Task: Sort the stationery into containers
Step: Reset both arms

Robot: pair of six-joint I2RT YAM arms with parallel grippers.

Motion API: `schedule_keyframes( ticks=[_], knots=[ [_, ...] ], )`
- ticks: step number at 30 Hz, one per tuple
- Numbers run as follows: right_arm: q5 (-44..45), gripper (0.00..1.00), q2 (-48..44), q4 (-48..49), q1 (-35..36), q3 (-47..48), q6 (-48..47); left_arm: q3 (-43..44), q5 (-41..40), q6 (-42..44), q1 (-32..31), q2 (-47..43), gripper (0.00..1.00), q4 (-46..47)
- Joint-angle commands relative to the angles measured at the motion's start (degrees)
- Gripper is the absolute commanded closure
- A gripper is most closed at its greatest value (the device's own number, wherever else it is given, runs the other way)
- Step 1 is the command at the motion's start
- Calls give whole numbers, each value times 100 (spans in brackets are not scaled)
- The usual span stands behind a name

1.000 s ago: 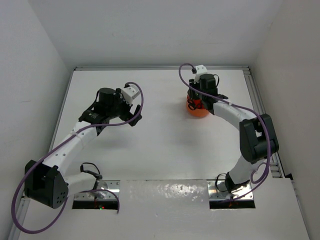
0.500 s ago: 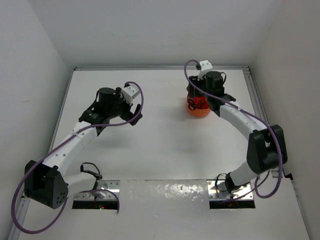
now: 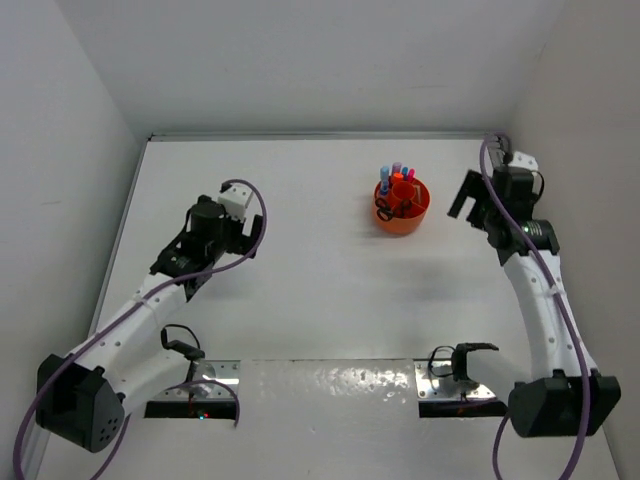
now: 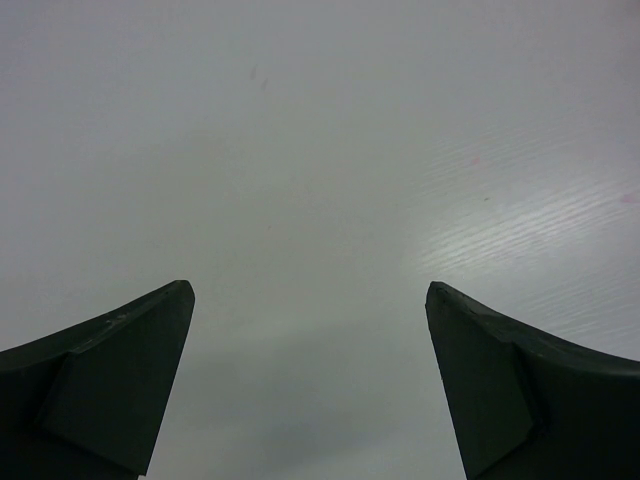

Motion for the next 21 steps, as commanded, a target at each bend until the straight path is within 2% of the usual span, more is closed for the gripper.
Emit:
schedule_keyframes(
  ticks=[1,3,7,11,14,21],
  knots=[
    [778,1,-470,-1955,-552,-638,904,-377,-1288,-228,1,-350,0,12],
    [1058,1,-743,-2569,-792,-920,1457,-640,-1595,-298,10,-578,0,64],
    [1516,1,-1043,-3054,-898,-1325,2573,-1072,-2008,-343,63,-1035,0,91],
    [1693,1,-1219,-3599,-890,-1563,2768,-1345,-2115,-114,72,-1335,0,161],
    [1492,1,-1254,-3960,-890,-1546,2593,-1424,-2150,-114,63,-1388,0,213],
    [1306,1,-1983,-4101,-890,-1598,2733,-1732,-2053,-44,-78,-1564,0,424]
  ],
)
